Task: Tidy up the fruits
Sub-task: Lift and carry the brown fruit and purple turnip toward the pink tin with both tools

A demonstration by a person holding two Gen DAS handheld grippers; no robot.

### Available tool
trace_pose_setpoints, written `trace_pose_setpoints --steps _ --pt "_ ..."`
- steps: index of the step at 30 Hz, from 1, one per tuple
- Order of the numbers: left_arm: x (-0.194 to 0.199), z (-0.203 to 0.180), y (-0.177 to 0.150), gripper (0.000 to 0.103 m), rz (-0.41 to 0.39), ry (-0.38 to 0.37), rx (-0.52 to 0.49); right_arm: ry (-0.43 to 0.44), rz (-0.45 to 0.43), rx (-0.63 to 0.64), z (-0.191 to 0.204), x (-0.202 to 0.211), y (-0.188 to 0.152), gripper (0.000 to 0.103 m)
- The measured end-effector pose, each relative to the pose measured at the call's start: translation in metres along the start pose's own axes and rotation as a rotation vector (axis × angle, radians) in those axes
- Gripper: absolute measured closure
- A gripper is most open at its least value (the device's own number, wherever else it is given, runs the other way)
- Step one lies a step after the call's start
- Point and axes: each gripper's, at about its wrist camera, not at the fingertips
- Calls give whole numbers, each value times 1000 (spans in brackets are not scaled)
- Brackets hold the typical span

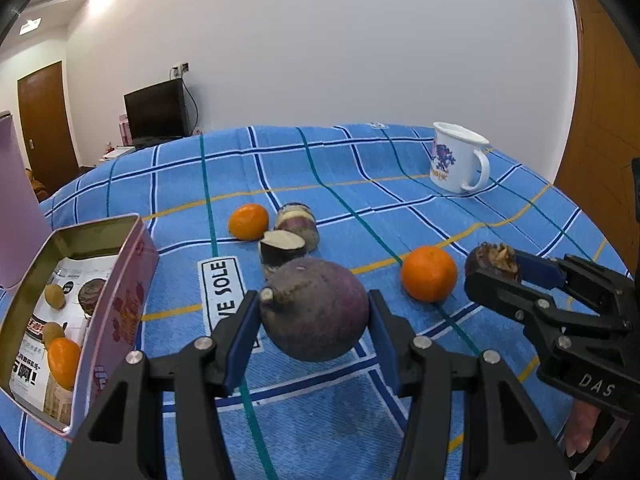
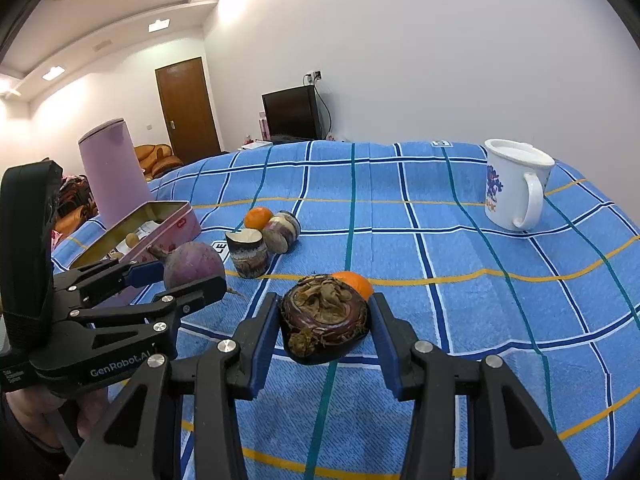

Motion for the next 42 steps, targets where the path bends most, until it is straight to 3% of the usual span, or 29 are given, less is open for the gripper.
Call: trace_pose_setpoints --steps 42 --pt "21 -2 -6 48 -130 1 -14 -18 -103 29 5 20 -1 56"
Point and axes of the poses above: each gripper's, at about its wrist camera, not at the fingertips, and x roughly against the way its jaws point, z to its left, y to its top, and after that the axes turned 15 degrees about x, right-handed
